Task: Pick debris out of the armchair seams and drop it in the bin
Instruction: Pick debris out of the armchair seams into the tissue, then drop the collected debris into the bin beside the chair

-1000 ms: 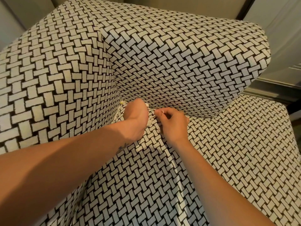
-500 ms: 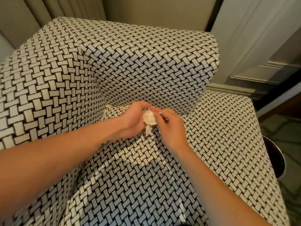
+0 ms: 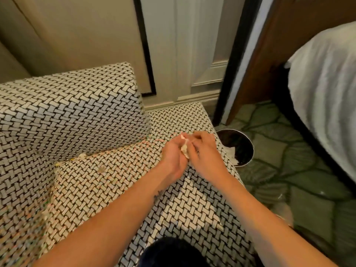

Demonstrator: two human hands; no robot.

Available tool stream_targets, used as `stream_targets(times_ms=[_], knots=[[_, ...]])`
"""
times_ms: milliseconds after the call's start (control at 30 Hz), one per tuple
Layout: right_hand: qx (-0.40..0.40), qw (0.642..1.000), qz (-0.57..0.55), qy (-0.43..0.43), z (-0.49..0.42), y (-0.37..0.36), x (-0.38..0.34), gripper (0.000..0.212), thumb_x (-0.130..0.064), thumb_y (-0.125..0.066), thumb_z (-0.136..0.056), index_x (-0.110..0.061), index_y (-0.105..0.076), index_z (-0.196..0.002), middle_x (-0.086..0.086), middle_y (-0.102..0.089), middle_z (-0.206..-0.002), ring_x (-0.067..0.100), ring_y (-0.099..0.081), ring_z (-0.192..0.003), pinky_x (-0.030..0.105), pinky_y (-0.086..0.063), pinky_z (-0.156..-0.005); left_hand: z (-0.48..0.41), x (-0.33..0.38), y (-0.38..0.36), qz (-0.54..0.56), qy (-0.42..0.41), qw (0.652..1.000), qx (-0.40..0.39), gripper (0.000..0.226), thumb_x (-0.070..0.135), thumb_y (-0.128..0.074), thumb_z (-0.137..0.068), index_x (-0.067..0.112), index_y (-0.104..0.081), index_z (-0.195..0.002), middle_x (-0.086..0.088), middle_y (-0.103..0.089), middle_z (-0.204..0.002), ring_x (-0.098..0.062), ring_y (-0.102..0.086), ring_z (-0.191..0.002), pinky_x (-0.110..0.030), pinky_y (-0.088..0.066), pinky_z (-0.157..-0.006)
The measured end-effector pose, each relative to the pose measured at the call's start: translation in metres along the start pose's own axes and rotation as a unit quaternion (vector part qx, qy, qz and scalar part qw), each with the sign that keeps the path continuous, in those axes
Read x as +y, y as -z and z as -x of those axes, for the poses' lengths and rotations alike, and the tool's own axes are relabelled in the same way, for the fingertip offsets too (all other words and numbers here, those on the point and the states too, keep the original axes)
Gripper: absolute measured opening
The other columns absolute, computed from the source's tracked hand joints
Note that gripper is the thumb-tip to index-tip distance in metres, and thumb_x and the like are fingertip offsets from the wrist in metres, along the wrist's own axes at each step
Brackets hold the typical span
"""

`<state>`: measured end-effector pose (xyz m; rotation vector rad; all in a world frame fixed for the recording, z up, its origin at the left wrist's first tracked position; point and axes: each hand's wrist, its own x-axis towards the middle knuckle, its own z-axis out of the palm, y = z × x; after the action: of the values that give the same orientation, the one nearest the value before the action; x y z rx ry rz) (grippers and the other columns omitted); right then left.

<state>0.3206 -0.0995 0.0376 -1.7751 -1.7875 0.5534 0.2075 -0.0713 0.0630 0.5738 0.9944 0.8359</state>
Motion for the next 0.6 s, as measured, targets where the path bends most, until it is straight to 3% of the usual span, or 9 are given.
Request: stream_targets(times_ms=[67,167,267,400,600], knots=[[0.047,0.999,-0.006,-0.012,0.004,0.007,0.029,0.037,-0.029,-0.045,-0.106,-0.025,-0.058,-0.141,-0.004,-0.043,-0.130,0.001,-0.030,-0.113,0.020,-0.037,-0.102,-0.005,-0.018,-0.027,-0.014,-0.005,1.000,0.015,0.035,0.005,-0.042,-0.097,-0.007,-0.058,-0.125,-0.028,-0.064,-0.126,-0.041,-0.059,-0.122,-0.051,-0.046,-0.108],[0.111,0.993,-0.028,-0.035,0.005,0.012,0.063,0.032,-0.022,-0.053,-0.103,-0.024,-0.067,-0.132,-0.007,-0.046,-0.116,0.006,-0.035,-0.110,0.008,-0.031,-0.098,-0.023,-0.042,-0.056,-0.051,-0.014,0.997,0.047,0.025,0.001,-0.047,-0.093,0.000,-0.067,-0.108,-0.021,-0.070,-0.106,-0.032,-0.067,-0.104,-0.043,-0.054,-0.095],[0.163,0.981,-0.063,-0.081,-0.002,0.014,0.099,0.028,-0.023,-0.054,-0.103,-0.024,-0.071,-0.126,-0.009,-0.047,-0.113,0.006,-0.034,-0.110,0.003,-0.027,-0.096,-0.056,-0.062,-0.083,-0.094,-0.023,0.995,0.039,0.026,-0.003,-0.048,-0.092,0.000,-0.065,-0.111,-0.024,-0.068,-0.109,-0.025,-0.065,-0.099,-0.038,-0.053,-0.088],[0.185,0.964,-0.126,-0.141,-0.011,0.010,0.135,0.033,-0.021,-0.048,-0.105,-0.031,-0.065,-0.131,-0.010,-0.041,-0.119,0.007,-0.033,-0.113,0.007,-0.029,-0.098,-0.095,-0.082,-0.106,-0.113,-0.021,0.992,0.045,0.041,-0.004,-0.052,-0.087,0.023,-0.066,-0.115,-0.010,-0.068,-0.120,-0.025,-0.067,-0.112,-0.043,-0.056,-0.098],[0.227,0.885,-0.296,-0.278,-0.054,0.000,0.199,0.035,-0.016,-0.048,-0.102,-0.022,-0.065,-0.132,0.001,-0.052,-0.129,0.010,-0.056,-0.116,0.036,-0.044,-0.111,-0.160,-0.113,-0.137,-0.118,-0.007,0.992,0.049,0.050,-0.009,-0.045,-0.084,0.025,-0.066,-0.114,-0.014,-0.067,-0.122,-0.028,-0.067,-0.112,-0.046,-0.056,-0.097]])
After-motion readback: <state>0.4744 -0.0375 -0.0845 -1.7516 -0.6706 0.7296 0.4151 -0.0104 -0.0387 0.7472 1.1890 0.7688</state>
